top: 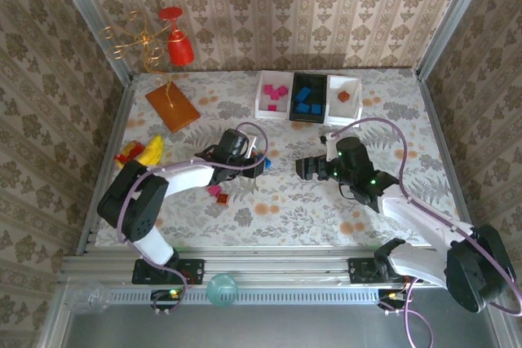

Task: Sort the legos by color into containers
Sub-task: Pick up the lego from the center of the table, then place the lego in the container.

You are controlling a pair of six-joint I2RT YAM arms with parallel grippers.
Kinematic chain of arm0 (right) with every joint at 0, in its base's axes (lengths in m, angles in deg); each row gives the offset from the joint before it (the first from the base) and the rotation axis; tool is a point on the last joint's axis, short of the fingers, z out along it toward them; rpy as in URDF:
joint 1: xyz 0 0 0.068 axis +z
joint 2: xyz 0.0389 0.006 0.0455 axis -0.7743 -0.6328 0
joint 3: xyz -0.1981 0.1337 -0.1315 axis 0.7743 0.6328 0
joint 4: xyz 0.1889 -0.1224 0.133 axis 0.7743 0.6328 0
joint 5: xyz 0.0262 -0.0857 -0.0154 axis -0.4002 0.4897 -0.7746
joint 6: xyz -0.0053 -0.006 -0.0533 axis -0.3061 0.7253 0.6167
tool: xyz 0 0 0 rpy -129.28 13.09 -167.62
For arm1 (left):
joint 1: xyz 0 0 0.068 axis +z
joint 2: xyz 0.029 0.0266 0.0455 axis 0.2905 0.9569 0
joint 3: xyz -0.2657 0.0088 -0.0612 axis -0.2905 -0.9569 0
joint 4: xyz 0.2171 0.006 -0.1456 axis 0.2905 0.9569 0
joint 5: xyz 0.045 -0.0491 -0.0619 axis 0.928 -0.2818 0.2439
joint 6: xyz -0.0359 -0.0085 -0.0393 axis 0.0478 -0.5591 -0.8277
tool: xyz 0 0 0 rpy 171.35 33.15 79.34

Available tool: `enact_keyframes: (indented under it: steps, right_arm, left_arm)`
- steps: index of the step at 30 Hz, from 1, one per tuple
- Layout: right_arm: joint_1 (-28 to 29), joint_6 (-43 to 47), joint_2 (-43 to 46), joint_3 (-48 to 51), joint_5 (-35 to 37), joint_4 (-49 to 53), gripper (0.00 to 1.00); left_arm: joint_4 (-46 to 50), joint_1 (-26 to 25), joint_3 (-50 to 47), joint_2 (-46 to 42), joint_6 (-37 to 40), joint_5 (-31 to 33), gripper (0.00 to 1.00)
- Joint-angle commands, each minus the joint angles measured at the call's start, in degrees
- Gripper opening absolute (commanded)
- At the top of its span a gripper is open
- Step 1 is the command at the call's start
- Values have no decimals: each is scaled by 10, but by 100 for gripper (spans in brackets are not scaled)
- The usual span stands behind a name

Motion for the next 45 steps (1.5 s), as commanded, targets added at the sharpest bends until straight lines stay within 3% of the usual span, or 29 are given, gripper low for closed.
enact_keyframes:
  steps: [1,8,19,24,28,35,41,45]
  right_arm:
    - [-6,-28,40,21,61,-3,99]
    - [-33,-60,117,46,162,1,100]
    - [-75,-21,157,1,156,106,100]
    - [-76,15,166,1,208,122,100]
    - [-77,27,166,0,217,129,100]
    - [-79,32,168,3,220,132,100]
    - [-80,28,187,12,222,133,100]
    - [-80,20,189,15,217,126,100]
  left_arm:
    - [-64,-14,-1,-30,-21,2,25]
    - [-133,-56,142,63,-34,-29,26]
    - [-118,-85,477,308,38,-10,26]
    - [-112,-87,623,424,90,-6,29]
    - [-54,-88,765,515,119,-2,29]
    - [50,-92,1018,659,146,65,32]
    - [43,-91,1024,650,147,67,52]
    - [22,-86,932,576,136,43,58]
